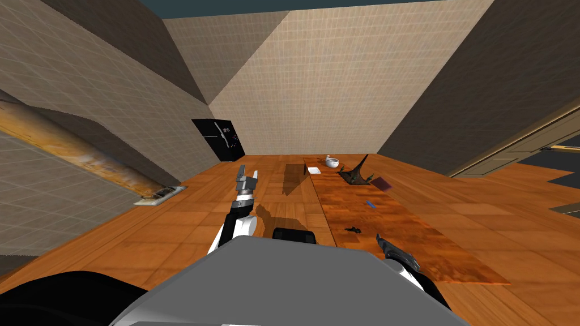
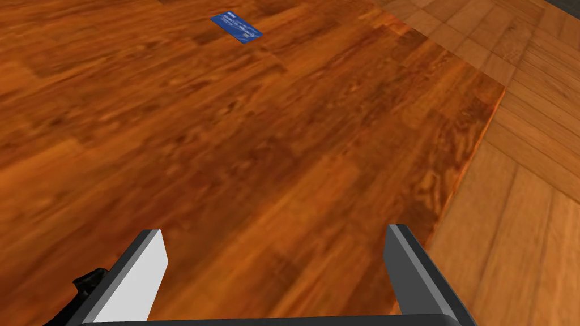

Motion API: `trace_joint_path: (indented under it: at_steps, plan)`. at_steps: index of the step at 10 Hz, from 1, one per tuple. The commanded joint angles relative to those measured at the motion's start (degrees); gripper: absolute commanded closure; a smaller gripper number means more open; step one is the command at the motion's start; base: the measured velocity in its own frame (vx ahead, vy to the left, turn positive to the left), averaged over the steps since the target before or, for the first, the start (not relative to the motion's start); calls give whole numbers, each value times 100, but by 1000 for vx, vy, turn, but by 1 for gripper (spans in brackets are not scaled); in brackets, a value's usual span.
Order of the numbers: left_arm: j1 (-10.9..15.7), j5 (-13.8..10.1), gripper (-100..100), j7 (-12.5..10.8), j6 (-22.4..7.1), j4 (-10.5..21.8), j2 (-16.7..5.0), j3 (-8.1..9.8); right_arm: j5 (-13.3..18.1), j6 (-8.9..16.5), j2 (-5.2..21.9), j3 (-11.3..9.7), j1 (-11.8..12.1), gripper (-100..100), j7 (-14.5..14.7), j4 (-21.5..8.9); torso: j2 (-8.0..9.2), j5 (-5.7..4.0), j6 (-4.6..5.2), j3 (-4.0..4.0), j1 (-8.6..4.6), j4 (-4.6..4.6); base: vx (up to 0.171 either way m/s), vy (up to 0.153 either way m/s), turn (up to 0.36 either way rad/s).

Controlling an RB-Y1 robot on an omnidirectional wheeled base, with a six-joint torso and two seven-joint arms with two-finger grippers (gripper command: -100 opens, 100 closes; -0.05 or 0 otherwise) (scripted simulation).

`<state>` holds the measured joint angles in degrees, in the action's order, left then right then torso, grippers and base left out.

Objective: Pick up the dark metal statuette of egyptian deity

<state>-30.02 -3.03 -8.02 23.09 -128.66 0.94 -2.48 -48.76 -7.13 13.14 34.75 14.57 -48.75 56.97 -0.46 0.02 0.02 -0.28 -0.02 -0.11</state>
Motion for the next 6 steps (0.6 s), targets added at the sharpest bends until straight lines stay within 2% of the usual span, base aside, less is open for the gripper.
trace_joint_path:
  at_steps: [1,2,3,4,5,6]
  plan:
    - [0,0,0,0,0,0,0,0,-36,-40,101,-129,6,-100,-150,-243,0,0,0,0,0,0,64,8,2]
    - [1,0,0,0,0,0,0,0,-160,227,141,47,-33,-100,-298,-433,24,1,1,13,0,4,120,4,-2]
    - [0,0,0,0,0,0,0,0,-160,227,141,47,-33,-100,-298,-564,13,0,0,9,0,4,128,10,4]
    - [0,0,0,0,0,0,0,0,-160,227,141,47,-33,-100,-298,-564,11,1,0,7,1,3,68,6,1]
    - [1,0,0,0,0,0,0,0,-274,492,180,217,-67,-100,-434,-781,26,1,1,15,0,5,128,0,-4]
    - [0,0,0,0,0,0,0,0,-274,492,180,217,-67,-100,-434,-871,13,0,1,9,-2,4,130,1,-1]
